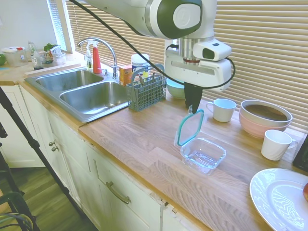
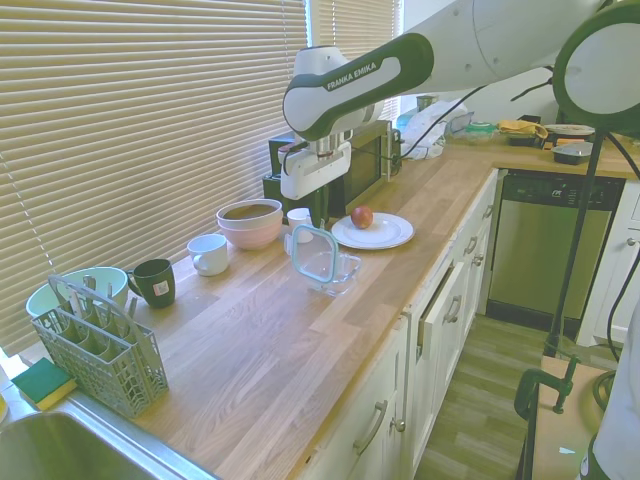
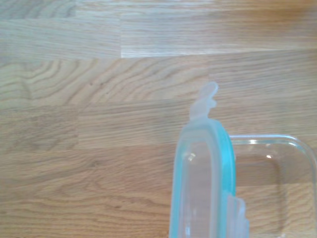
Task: Cover the lid of the food container
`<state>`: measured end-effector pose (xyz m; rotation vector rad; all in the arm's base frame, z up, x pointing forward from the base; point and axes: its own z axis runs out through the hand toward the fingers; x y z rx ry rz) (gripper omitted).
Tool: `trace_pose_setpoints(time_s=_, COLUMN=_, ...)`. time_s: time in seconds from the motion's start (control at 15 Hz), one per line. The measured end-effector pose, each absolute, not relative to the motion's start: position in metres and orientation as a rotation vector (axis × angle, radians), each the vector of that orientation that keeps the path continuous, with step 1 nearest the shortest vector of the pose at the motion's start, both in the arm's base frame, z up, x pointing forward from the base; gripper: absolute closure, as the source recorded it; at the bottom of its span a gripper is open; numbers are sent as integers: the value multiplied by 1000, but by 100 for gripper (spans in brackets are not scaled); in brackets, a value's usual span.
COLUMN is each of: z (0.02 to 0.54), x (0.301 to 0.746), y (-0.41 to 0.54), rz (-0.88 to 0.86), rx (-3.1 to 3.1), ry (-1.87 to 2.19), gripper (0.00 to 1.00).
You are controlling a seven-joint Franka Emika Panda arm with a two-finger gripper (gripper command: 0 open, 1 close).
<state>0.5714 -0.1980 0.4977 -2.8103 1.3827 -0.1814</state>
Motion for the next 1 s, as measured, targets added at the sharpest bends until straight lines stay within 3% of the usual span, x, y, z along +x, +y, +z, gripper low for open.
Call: trace_pose_setpoints(time_s=1.0, z=467, x=563, y=-311, rz=-80, rx=-2701, ry=1409, gripper=100)
